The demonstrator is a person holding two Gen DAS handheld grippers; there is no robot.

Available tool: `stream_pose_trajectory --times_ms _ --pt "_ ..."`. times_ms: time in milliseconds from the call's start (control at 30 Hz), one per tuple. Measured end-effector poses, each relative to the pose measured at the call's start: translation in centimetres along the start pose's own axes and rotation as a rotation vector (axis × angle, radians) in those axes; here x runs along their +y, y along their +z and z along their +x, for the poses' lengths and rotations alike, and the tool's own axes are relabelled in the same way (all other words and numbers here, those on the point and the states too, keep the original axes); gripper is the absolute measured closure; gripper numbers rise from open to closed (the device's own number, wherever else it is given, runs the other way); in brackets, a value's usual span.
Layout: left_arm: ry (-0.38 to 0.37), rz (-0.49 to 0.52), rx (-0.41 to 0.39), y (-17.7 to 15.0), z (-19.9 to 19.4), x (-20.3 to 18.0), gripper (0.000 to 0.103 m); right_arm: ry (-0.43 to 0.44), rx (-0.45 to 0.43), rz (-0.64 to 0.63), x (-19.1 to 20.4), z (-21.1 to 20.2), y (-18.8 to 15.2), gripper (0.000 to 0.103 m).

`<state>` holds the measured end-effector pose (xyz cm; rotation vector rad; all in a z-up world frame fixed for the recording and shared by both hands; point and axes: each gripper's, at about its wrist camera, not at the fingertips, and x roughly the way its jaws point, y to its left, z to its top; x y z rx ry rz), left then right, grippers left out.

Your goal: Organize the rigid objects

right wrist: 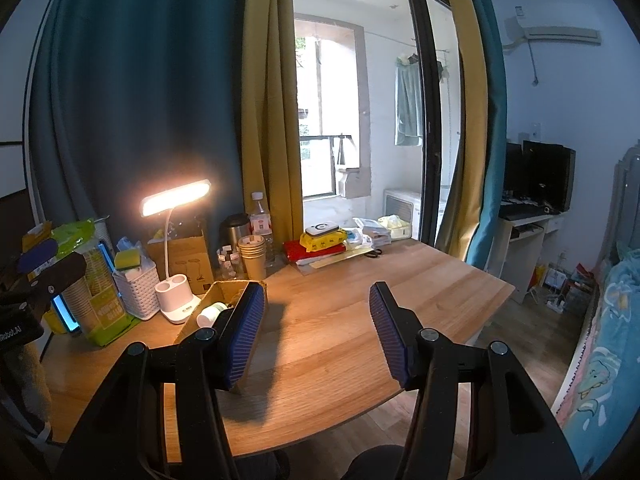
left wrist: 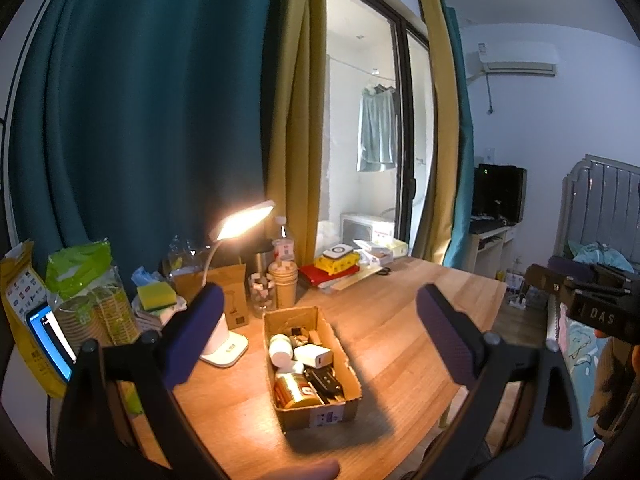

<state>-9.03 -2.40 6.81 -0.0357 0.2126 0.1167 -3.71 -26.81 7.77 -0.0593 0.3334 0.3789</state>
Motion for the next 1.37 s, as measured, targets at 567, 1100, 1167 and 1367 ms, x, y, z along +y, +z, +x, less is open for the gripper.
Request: stream_pose_trajectory --times_ms 567,1100,1167,1367 --pt "0.005 -0.001 0.0 0.0 0.01 -0.12 0.005 -0.017 0.001 0.004 -0.5 -0.42 0.08 0.045" --pt "0.0 -0.015 0.004 -0.06 -0.09 -0.11 0.005 -0.02 0.004 0.003 -0.67 -0.65 0.12 0.045" --pt "-0.001 -0.021 0.006 -0.05 0.0 0.05 0.005 -0.021 0.003 0.002 -0.72 -0.76 0.14 0.045" --pt "-0.007 -0.023 0.017 -0.21 0.43 0.19 0.005 -0.02 0.006 0.005 -0.74 -0.77 0.13 0.045"
